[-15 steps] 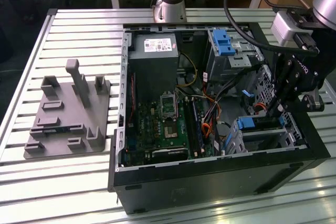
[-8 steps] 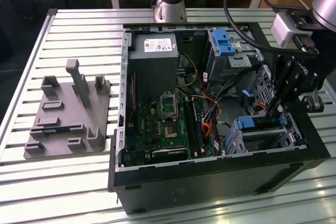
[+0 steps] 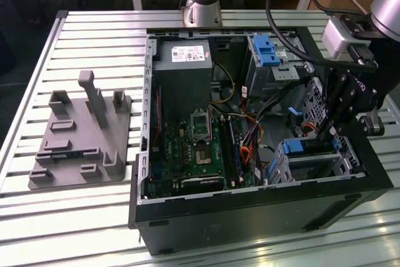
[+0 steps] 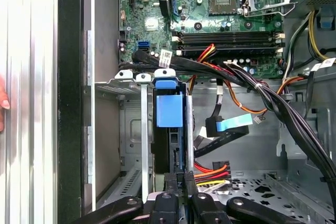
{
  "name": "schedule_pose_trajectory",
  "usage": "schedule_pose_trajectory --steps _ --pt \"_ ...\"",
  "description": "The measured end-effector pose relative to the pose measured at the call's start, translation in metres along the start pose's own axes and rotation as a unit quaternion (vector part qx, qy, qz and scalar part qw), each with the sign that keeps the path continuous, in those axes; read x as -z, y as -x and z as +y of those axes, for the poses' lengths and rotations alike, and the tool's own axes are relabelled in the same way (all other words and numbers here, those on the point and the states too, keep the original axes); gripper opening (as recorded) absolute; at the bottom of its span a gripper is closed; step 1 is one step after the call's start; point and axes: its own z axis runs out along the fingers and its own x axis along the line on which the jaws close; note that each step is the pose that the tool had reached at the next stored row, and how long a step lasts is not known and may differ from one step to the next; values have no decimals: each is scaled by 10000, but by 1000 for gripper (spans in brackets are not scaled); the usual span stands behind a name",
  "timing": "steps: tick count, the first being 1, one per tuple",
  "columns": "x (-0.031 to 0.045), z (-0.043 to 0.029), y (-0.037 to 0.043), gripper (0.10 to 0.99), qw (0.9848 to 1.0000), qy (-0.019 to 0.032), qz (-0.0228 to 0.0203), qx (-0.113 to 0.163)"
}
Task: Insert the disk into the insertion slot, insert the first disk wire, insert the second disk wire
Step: 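Insert the first disk wire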
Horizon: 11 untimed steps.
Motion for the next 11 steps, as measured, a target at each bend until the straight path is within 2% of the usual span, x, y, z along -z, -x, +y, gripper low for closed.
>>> schedule_pose_trajectory --steps 11 --pt "-56 -6 -12 165 10000 1 -6 0"
